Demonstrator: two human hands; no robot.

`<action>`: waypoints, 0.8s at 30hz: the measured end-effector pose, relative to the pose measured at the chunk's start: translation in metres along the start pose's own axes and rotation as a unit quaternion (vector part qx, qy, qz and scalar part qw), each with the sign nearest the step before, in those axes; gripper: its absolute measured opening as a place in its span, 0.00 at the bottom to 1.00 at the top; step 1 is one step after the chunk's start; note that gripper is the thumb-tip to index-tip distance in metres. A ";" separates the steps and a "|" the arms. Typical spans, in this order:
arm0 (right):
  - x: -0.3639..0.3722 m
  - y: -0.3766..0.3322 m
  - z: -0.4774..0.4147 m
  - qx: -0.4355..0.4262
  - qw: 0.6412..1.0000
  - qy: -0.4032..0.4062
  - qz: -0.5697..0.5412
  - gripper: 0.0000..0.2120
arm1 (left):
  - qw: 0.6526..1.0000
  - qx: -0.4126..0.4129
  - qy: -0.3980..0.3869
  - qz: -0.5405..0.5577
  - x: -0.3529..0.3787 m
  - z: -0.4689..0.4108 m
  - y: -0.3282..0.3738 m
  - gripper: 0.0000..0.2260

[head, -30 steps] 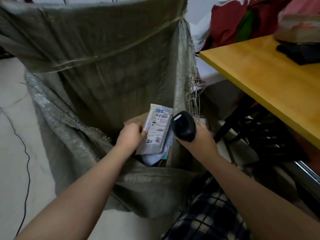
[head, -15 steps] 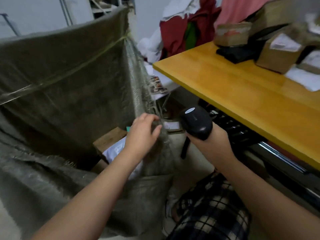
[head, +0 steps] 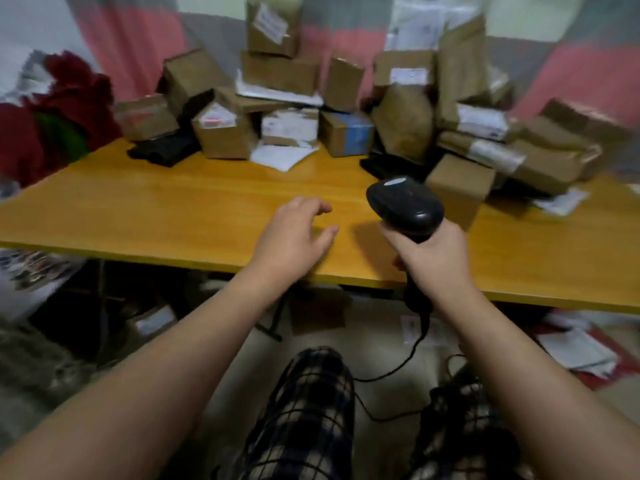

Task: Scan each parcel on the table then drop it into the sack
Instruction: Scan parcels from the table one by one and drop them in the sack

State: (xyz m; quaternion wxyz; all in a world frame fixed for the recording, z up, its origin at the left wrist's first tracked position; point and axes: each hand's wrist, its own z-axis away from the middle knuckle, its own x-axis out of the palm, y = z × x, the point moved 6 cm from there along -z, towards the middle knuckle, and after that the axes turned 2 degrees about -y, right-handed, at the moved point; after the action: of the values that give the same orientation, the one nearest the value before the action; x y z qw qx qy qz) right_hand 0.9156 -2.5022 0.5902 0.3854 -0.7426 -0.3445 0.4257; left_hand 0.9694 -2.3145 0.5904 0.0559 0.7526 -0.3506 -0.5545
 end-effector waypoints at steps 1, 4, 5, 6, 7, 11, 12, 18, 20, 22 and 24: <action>-0.017 0.008 0.001 0.010 1.000 0.015 0.004 0.11 | 1.000 0.010 -0.011 0.006 0.013 -0.009 0.014 0.15; -0.060 0.024 0.002 0.041 0.998 0.053 0.002 0.20 | 0.999 0.035 -0.032 0.024 0.048 -0.035 0.054 0.19; -0.073 0.027 0.001 0.046 0.997 0.068 -0.001 0.21 | 0.998 0.041 -0.036 0.032 0.057 -0.043 0.068 0.21; -0.085 0.030 0.000 0.053 0.995 0.082 -0.001 0.20 | 0.997 0.046 -0.038 0.041 0.065 -0.051 0.081 0.22; -0.097 0.033 -0.002 0.061 0.994 0.096 0.000 0.18 | 0.997 0.048 -0.042 0.047 0.072 -0.058 0.092 0.24; -0.134 0.040 -0.008 0.079 0.987 0.136 -0.013 0.09 | 0.997 0.029 -0.056 0.050 0.094 -0.084 0.119 0.31; -0.140 0.043 -0.009 0.084 0.986 0.143 -0.018 0.08 | 0.997 0.025 -0.060 0.042 0.099 -0.089 0.125 0.33; -0.167 0.053 -0.022 0.086 0.976 0.191 -0.063 0.14 | 0.996 -0.013 -0.088 -0.009 0.118 -0.115 0.150 0.42; -0.177 0.052 -0.032 0.116 0.964 0.199 -0.130 0.12 | 0.995 -0.025 -0.094 -0.005 0.119 -0.118 0.148 0.41; -0.180 0.056 -0.042 0.196 0.936 0.172 -0.236 0.11 | 0.996 -0.026 -0.091 0.008 0.116 -0.119 0.143 0.39; -0.176 0.061 -0.050 0.257 0.908 0.127 -0.307 0.15 | 0.996 -0.022 -0.084 0.017 0.112 -0.117 0.136 0.39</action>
State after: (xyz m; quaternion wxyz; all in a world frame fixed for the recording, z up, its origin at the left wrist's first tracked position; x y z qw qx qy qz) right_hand 0.9018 -2.6923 0.6191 0.7151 -0.5234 -0.3821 0.2620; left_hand 1.0235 -2.5177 0.6101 0.0525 0.6960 -0.3544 -0.6223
